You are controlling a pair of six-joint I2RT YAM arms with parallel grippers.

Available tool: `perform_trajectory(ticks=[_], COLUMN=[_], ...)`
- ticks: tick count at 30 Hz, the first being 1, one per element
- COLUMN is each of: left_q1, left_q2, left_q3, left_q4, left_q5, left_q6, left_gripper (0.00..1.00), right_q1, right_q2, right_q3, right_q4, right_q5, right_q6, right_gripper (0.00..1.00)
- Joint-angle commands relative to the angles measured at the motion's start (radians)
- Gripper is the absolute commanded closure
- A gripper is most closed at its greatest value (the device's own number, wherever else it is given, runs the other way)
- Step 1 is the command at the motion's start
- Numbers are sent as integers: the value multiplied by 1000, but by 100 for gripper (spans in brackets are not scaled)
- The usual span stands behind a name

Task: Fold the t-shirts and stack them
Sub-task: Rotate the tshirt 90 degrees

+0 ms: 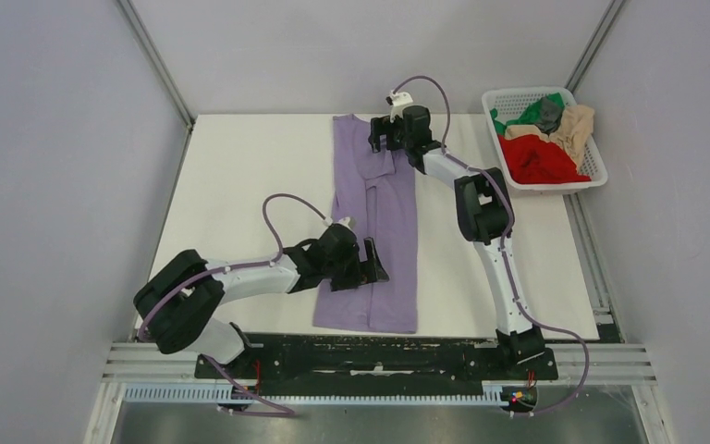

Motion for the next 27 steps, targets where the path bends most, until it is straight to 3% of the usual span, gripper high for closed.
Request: perform_trajectory(ticks=[1, 4, 8, 11, 16, 22, 24, 27], left_q1=[-43, -55, -60, -59, -57, -57, -57, -57], left_q2=[-14, -62, -156, -250, -393, -528, -545, -558], left_q3=[15, 37, 93, 123, 97, -73, -124, -190], left_q4=[-44, -68, -238, -418, -700, -701, -659, -588], left_q5=[8, -18, -143, -252, -352, -232, -181, -142], left_q6=[4, 31, 61, 73, 29, -43, -56, -75], left_gripper=[0, 0, 0, 0, 0, 1, 6, 19], right_q1=[-15, -16, -13, -13, 1, 207, 269, 376], right_q2=[-123, -184, -332, -546, -980, -1367, -1448, -1560], right_q3=[44, 43, -39, -280, -880, -1340, -1424, -1513], right_q4=[29, 10, -114, -227, -263, -317, -335, -416], right_q5=[191, 299, 318, 328, 185, 154, 50, 35], right_q6=[-205, -257, -235, -140, 23, 110, 123, 133], right_gripper=[2, 2, 2, 2, 2, 2, 3, 4])
